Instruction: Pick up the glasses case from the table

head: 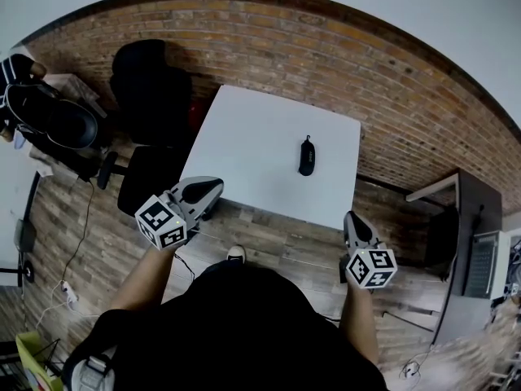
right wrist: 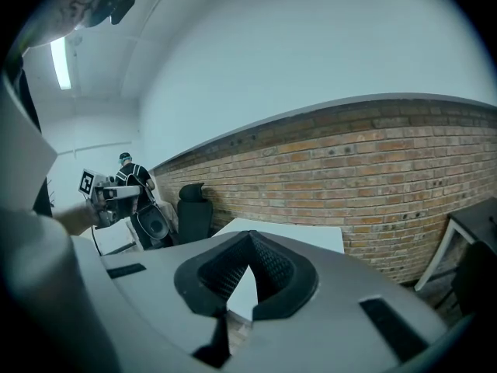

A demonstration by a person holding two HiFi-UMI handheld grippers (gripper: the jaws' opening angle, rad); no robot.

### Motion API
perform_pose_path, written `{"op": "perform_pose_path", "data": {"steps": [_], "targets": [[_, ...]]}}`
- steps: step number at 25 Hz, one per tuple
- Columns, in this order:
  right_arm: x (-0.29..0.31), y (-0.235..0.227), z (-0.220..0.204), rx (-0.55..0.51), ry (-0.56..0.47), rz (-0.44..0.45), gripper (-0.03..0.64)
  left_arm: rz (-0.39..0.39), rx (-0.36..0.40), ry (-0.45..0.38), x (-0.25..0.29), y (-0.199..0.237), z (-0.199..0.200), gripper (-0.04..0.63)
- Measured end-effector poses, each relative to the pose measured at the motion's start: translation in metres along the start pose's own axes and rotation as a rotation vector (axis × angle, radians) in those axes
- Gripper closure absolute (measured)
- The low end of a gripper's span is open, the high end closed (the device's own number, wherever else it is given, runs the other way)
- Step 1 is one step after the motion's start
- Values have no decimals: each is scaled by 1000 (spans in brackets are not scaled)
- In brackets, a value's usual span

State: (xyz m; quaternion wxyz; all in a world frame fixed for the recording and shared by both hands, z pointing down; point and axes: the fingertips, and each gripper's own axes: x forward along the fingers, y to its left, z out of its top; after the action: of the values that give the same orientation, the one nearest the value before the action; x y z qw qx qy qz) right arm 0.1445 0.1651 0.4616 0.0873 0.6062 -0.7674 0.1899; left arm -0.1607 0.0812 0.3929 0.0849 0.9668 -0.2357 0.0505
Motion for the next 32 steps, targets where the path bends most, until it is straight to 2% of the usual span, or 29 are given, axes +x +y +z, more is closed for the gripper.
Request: {"op": "perform_pose_path", "data": {"steps": [15,32], "targets": [[60,31,27,8,7,-42,601,-62,-16,-2,3,83,9,583],[100,54,38,26,6,-108,601,-106,6,25,5,146,4,583]]}}
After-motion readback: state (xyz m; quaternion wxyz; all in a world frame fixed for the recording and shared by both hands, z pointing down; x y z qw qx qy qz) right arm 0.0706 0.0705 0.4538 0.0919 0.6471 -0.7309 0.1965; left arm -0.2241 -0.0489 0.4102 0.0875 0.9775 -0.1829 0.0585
